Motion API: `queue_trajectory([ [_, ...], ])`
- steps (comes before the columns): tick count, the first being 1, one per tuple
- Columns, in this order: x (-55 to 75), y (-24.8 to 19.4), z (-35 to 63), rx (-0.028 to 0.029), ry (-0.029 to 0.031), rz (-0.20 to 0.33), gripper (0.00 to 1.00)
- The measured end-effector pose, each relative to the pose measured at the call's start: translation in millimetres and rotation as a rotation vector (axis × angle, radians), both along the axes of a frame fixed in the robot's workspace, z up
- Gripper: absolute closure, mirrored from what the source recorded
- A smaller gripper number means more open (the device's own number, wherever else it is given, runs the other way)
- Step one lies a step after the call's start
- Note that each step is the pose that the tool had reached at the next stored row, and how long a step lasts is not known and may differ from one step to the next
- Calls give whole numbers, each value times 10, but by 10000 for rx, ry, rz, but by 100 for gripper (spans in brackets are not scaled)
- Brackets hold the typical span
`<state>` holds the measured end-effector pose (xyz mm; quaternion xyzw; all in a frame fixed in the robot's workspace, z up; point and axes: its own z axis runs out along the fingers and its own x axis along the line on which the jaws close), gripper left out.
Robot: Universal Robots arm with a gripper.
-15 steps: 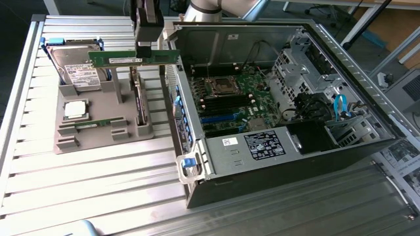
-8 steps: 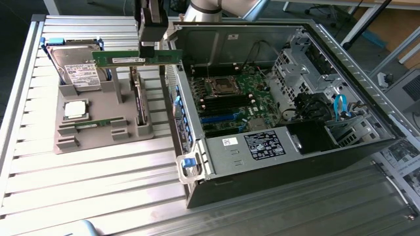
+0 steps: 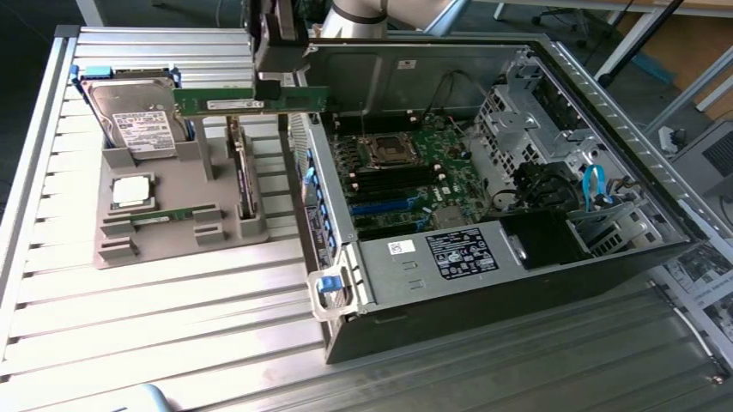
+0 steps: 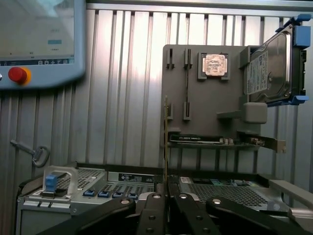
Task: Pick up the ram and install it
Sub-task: 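Pick up the ram and move it above insertion slot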
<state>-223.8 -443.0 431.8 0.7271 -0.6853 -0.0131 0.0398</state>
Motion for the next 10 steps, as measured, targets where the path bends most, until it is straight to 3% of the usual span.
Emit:
queue_trajectory([
  [10,193,0,0,-10,19,0,87],
])
